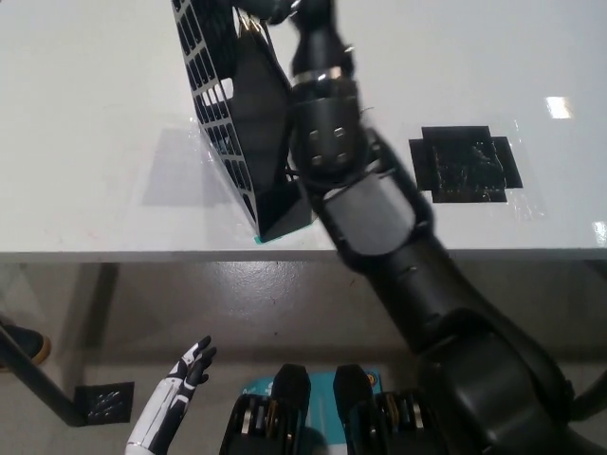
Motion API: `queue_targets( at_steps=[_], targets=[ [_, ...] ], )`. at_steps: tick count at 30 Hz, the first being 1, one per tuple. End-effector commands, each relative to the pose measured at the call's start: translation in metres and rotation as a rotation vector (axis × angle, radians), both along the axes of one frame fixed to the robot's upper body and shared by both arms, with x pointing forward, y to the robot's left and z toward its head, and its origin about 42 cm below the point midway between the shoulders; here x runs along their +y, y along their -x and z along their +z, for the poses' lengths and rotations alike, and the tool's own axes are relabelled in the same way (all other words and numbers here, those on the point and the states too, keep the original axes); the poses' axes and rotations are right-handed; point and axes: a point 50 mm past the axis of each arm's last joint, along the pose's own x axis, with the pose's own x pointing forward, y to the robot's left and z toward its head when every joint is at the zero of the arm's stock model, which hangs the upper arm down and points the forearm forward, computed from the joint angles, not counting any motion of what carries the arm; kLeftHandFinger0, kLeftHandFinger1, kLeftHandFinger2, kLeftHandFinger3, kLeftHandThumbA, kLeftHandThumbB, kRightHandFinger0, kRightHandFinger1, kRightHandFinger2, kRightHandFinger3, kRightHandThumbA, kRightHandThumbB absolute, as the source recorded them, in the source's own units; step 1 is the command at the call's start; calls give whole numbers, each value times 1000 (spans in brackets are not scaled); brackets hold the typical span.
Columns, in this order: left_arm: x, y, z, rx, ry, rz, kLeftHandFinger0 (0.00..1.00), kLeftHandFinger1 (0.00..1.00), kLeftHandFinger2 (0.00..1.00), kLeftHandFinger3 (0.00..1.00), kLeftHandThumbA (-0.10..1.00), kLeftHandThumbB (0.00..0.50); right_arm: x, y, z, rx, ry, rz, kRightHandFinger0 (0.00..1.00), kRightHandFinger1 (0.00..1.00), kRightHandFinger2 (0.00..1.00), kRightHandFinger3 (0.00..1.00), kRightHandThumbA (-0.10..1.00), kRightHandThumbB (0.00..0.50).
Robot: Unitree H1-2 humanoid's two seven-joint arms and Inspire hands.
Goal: A notebook is kept standing on the table on the right hand side and a black shelf is kept on the left hand side and the robot uses its right hand to grab the notebook and places it in the shelf
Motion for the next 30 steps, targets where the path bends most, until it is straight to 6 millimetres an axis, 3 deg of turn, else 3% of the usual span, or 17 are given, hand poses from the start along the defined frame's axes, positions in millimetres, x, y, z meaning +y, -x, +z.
queue_targets(
  at_steps=[1,4,7,10,11,13,15,17,21,23,24,30],
  targets=[
    [4,-8,13,-51,-44,-4,1000,1000,1000,1000,1000,181,-68,66,116,-336,125,-24,1000,1000,1000,1000,1000,372],
    [4,-8,13,-54,-51,-4,1000,1000,1000,1000,1000,181,-107,100,122,-438,136,-55,1000,1000,1000,1000,1000,374],
    [5,-8,14,-50,-47,-2,1000,1000,1000,1000,1000,188,-141,134,109,-500,131,-37,1000,1000,1000,1000,1000,403],
    [5,-6,14,-51,-50,-4,1000,1000,1000,1000,1000,183,-168,172,76,-537,127,-63,1000,1000,1000,1000,1000,378],
    [6,-9,16,-61,-47,-6,1000,1000,1000,1000,1000,178,-181,193,54,-551,131,-81,1000,1000,1000,1000,1000,374],
    [6,-13,17,-66,-52,-8,1000,1000,1000,1000,1000,178,-191,220,22,-577,141,-80,1000,1000,1000,1000,1000,336],
    [7,-12,17,-63,-60,-3,1000,1000,1000,1000,1000,184,-190,244,-2,-546,105,-55,1000,1000,1000,1000,1000,337],
    [7,-14,17,-64,-55,-2,1000,1000,1000,1000,1000,187,-191,256,-36,-519,102,-72,1000,1000,1000,1000,1000,310],
    [4,-12,13,-61,-39,2,1000,1000,1000,1000,1000,209,-195,270,-95,-340,103,-58,1000,1000,1000,1000,1000,313],
    [3,-12,13,-64,-35,-1,1000,1000,1000,1000,1000,196,-198,271,-115,-282,93,-74,1000,1000,1000,1000,1000,296],
    [3,-11,13,-66,-23,1,1000,1000,1000,1000,1000,182,-199,270,-131,-235,84,-104,1000,1000,1000,1000,1000,255],
    [5,-12,17,-66,-17,18,1000,1000,1000,1000,1000,186,-200,257,-197,30,86,-78,1000,1000,1000,1000,1000,283]
  ],
)
